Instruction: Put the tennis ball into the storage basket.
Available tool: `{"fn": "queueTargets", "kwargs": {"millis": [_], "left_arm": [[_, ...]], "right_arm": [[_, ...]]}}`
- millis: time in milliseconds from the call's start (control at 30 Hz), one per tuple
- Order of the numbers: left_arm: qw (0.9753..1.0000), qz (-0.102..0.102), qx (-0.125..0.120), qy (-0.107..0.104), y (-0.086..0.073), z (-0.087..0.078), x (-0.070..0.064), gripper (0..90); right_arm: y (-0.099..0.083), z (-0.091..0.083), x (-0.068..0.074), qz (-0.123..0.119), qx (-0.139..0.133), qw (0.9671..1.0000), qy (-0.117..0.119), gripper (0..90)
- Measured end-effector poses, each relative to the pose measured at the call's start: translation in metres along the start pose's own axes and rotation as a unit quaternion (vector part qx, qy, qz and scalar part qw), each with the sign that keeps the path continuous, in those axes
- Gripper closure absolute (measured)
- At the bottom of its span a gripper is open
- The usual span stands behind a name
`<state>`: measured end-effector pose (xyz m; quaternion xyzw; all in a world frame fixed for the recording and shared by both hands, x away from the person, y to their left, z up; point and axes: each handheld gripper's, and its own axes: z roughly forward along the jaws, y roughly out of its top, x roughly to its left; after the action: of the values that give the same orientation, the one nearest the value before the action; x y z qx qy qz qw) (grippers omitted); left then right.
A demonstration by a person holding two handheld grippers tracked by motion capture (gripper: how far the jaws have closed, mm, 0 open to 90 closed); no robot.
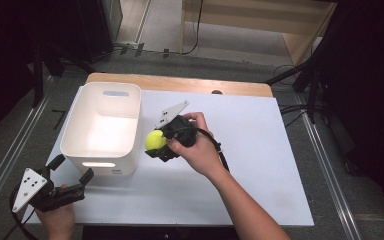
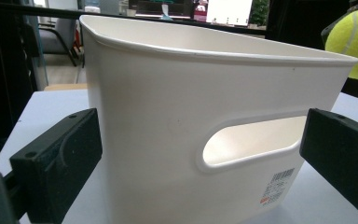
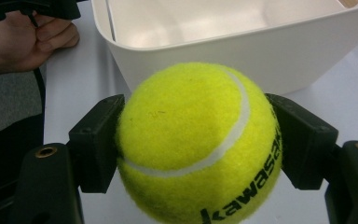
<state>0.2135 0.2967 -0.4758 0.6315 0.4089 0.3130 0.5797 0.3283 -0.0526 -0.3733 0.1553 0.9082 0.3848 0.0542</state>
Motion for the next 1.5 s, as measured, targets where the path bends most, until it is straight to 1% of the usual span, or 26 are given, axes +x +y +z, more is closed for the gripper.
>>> {"fn": "queueTargets", "kwargs": {"millis": [100, 133, 300, 333, 400, 533, 567, 633, 700, 833, 1167, 1200, 1500], "left_arm": [[1.0000, 0.000, 0.000, 0.001, 0.000, 0.000, 0.000, 0.0], [1.0000, 0.001, 0.002, 0.001, 0.000, 0.000, 0.000, 0.0], [1.0000, 0.001, 0.002, 0.000, 0.000, 0.000, 0.000, 0.0], [1.0000, 0.001, 0.002, 0.000, 0.000, 0.000, 0.000, 0.0], [1.0000, 0.001, 0.002, 0.000, 0.000, 0.000, 0.001, 0.0], [1.0000, 0.000, 0.000, -0.001, 0.000, 0.000, 0.000, 0.0], [1.0000, 0.000, 0.000, -0.001, 0.000, 0.000, 0.000, 0.0], [1.0000, 0.000, 0.000, -0.002, 0.000, 0.000, 0.000, 0.0], [1.0000, 0.001, 0.001, -0.003, 0.000, 0.000, 0.000, 0.0], [1.0000, 0.001, 0.000, -0.003, 0.000, 0.000, 0.000, 0.0], [1.0000, 0.000, 0.000, -0.003, 0.000, 0.000, 0.001, 0.0], [1.0000, 0.000, 0.000, -0.003, 0.000, 0.000, 0.001, 0.0], [1.0000, -0.002, -0.001, -0.004, 0.000, 0.000, 0.001, 0.0]], "right_arm": [[0.002, -0.001, 0.001, 0.004, 0.002, 1.0000, 0.001, 23.8], [0.005, -0.001, 0.000, 0.000, -0.002, 1.0000, 0.001, 23.8], [0.010, -0.001, 0.001, -0.003, -0.003, 1.0000, 0.004, 23.8], [0.011, -0.001, 0.001, -0.006, -0.005, 1.0000, 0.004, 23.8], [0.014, -0.001, 0.001, -0.003, -0.004, 1.0000, 0.005, 23.8], [0.017, 0.000, 0.000, -0.007, -0.013, 0.9998, 0.012, 23.8], [0.018, 0.000, 0.000, -0.003, -0.011, 0.9999, 0.009, 23.8], [0.022, 0.000, 0.000, -0.009, -0.013, 0.9998, 0.011, 23.9], [0.024, 0.000, 0.001, -0.007, -0.012, 0.9998, 0.012, 23.8], [0.030, 0.002, 0.001, -0.011, -0.013, 0.9997, 0.016, 23.8], [0.038, 0.004, 0.003, -0.015, -0.017, 0.9996, 0.018, 23.9], [0.041, 0.005, 0.003, -0.019, -0.018, 0.9995, 0.019, 23.9], [0.051, 0.010, 0.004, -0.023, -0.017, 0.9994, 0.022, 23.9]]}}
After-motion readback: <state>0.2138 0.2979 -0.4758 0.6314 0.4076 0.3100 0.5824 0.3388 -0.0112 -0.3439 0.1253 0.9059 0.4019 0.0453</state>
